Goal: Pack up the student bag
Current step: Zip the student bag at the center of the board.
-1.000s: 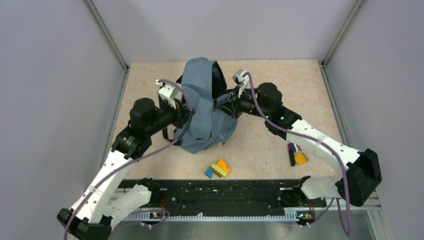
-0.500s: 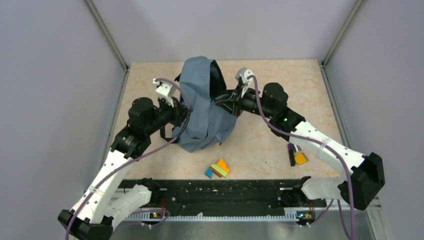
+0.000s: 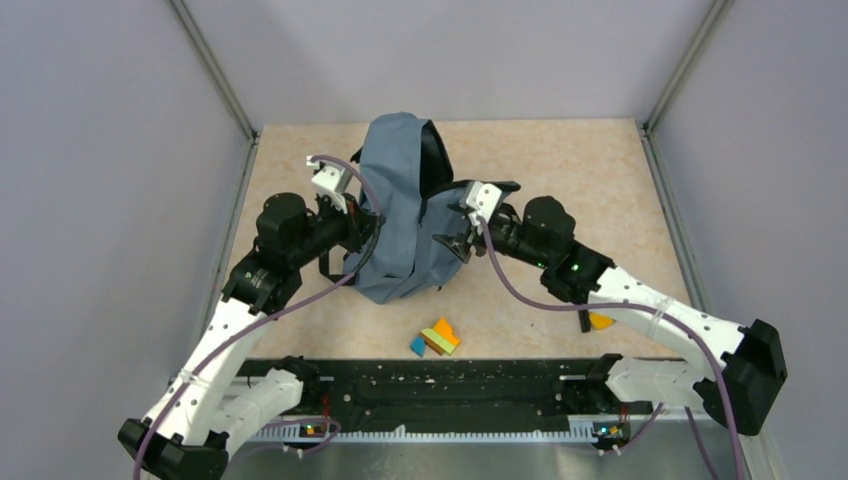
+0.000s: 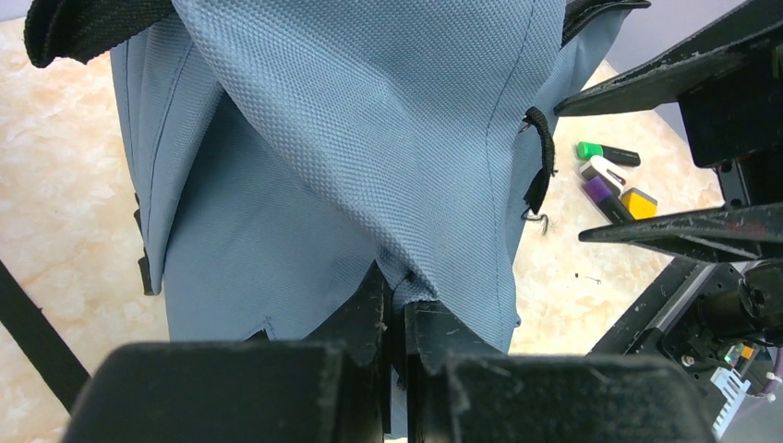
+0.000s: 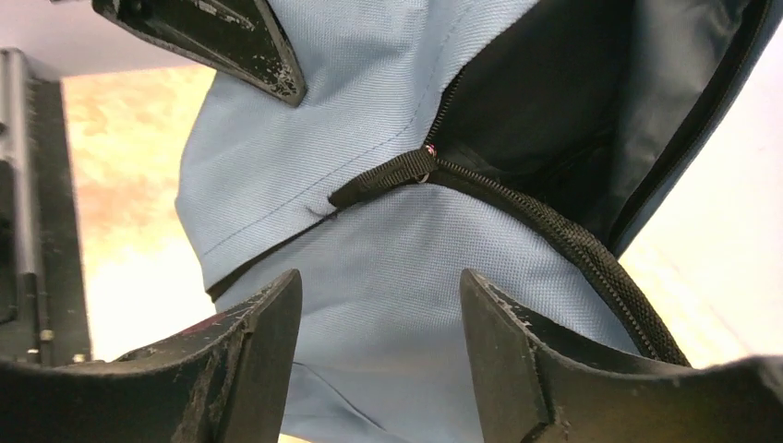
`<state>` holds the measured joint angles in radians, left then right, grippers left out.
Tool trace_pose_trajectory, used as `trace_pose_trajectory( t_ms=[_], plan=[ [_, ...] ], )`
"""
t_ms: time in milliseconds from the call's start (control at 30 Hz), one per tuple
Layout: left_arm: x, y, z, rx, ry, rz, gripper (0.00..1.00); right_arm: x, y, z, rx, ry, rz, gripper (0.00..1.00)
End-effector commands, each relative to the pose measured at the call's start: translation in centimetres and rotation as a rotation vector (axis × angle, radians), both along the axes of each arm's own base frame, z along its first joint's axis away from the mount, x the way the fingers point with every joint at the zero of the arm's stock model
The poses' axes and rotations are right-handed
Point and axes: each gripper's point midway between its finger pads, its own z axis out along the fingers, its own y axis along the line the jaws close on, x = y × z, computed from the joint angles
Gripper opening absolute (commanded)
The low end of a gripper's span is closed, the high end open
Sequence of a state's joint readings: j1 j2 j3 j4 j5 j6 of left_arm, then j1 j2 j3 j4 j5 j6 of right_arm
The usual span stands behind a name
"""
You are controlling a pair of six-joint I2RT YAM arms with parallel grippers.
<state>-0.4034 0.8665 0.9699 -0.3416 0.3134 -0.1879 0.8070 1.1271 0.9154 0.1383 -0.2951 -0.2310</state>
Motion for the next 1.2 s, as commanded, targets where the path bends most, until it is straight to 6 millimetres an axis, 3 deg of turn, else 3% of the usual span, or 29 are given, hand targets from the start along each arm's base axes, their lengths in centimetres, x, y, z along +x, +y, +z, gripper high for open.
trace_pose_trajectory(
  t_ms=[0,367,667,1167],
  plan=[
    [1.2,0.7,0.9,0.006,-0.044,0.039,0.0,0.9,0.2,2.8,-0.007,-0.26,-0.083,0.64],
    [0.9,0.7,1.2,-0.006,-0.044,0.029,0.0,3.8,1.4,3.7,-0.053,-0.444,-0.16,0.63],
    [0.9,0.7,1.0,-0.008,-0.036,0.027,0.0,2.3,2.1,5.6,0.008,-0.549,-0.092,0.59],
    [1.2,0.7,0.7,-0.009,-0.021,0.03,0.0,1.8,4.3,3.7,-0.085,-0.576,0.021,0.47]
  ],
)
